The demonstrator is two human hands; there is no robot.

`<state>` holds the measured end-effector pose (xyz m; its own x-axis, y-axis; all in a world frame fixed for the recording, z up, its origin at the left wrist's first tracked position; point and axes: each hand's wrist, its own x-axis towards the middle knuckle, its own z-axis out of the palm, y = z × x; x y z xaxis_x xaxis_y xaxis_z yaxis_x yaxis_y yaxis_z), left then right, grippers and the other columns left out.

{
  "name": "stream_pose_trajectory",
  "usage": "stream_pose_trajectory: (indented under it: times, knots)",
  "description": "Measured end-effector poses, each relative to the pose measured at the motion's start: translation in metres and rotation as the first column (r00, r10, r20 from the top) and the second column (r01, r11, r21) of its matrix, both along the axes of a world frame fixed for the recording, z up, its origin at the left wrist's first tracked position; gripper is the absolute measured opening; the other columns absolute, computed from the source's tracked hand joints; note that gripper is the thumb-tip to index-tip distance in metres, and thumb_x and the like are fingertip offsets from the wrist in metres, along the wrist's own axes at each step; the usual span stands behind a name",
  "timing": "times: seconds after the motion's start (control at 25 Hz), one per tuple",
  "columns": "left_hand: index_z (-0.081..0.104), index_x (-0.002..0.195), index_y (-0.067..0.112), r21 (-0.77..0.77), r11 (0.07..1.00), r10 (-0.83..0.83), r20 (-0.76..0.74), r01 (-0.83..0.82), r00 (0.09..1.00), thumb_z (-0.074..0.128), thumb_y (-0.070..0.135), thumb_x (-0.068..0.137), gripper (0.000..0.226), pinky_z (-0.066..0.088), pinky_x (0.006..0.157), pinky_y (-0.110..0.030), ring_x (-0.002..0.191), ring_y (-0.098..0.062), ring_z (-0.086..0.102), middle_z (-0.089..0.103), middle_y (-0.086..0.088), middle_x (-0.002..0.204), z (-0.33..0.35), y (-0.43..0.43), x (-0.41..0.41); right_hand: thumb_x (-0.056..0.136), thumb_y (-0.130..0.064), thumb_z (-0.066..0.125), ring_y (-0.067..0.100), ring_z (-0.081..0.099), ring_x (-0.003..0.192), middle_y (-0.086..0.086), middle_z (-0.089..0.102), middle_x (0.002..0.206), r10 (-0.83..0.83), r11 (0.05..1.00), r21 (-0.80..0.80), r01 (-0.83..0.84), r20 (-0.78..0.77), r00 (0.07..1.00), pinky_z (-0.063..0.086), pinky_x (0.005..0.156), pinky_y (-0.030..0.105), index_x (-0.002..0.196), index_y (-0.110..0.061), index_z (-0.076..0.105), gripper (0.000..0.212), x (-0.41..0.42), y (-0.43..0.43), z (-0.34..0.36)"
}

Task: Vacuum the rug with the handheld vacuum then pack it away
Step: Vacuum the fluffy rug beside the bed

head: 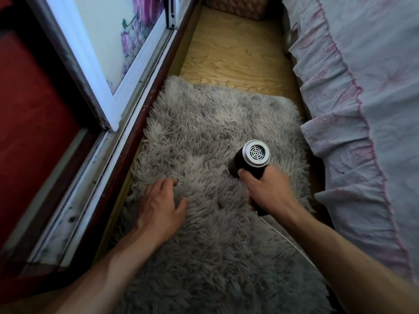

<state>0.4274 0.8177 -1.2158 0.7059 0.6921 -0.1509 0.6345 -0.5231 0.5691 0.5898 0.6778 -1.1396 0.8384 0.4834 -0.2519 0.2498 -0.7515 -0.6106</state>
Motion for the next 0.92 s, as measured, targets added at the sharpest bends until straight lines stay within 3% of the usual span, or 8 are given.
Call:
stream_pose_trajectory:
  times: [0.16, 0.4, 0.6, 0.84, 0.92]
  knots:
    - [0.050, 0.128, 0.013, 0.004, 1.000, -0.012, -0.005, 0.012, 1.000, 0.059, 0.035, 0.089, 0.045, 0.040, 0.098, -0.039, 0.122, -0.026, 0.046, 0.054, -0.007, 0.130, -0.001, -0.003, 0.003, 0.092, -0.034, 0.060, 0.029, 0.064, 0.042, 0.016, 0.067, 0.052, -0.018, 0.999, 0.047, 0.020, -0.046, 0.999, 0.052, 0.042, 0.034, 0.068, 0.002, 0.062, 0.043, -0.003, 0.003, 0.002]
    - [0.049, 0.130, 0.014, 0.012, 1.000, -0.014, 0.003, 0.014, 1.000, 0.058, 0.035, 0.090, 0.047, 0.038, 0.099, -0.037, 0.122, -0.026, 0.046, 0.053, -0.007, 0.132, 0.001, -0.004, 0.002, 0.091, -0.035, 0.060, 0.031, 0.067, 0.054, 0.013, 0.067, 0.055, 0.043, 0.998, 0.053, -0.042, -0.028, 0.999, 0.059, 0.060, 0.043, 0.070, 0.002, 0.063, 0.042, -0.007, 0.010, -0.005]
    - [0.050, 0.128, 0.013, 0.007, 1.000, 0.000, 0.019, 0.000, 1.000, 0.060, 0.033, 0.089, 0.045, 0.039, 0.099, -0.037, 0.122, -0.026, 0.046, 0.054, -0.008, 0.131, 0.000, -0.003, 0.000, 0.089, -0.034, 0.062, 0.028, 0.067, 0.050, 0.015, 0.068, 0.055, -0.008, 0.997, 0.070, 0.013, -0.063, 0.998, 0.059, 0.058, 0.043, 0.072, 0.000, 0.064, 0.038, -0.001, 0.009, -0.009]
    - [0.050, 0.128, 0.013, 0.052, 0.999, -0.007, 0.020, 0.006, 1.000, 0.060, 0.035, 0.089, 0.046, 0.038, 0.097, -0.037, 0.121, -0.026, 0.047, 0.055, -0.008, 0.129, 0.004, -0.006, 0.000, 0.089, -0.035, 0.063, 0.035, 0.069, 0.061, 0.017, 0.070, 0.062, -0.032, 0.994, 0.099, 0.042, -0.100, 0.994, 0.059, 0.065, 0.049, 0.074, 0.000, 0.065, 0.038, -0.003, 0.011, -0.026]
    - [0.051, 0.127, 0.012, 0.048, 0.999, -0.008, 0.041, 0.006, 0.999, 0.061, 0.035, 0.088, 0.046, 0.039, 0.097, -0.038, 0.120, -0.027, 0.048, 0.056, -0.009, 0.128, 0.006, -0.007, -0.001, 0.091, -0.034, 0.061, 0.037, 0.069, 0.072, 0.019, 0.072, 0.072, -0.015, 0.994, 0.105, 0.019, -0.042, 0.999, 0.056, 0.066, 0.042, 0.077, 0.000, 0.065, 0.036, -0.010, 0.012, -0.032]
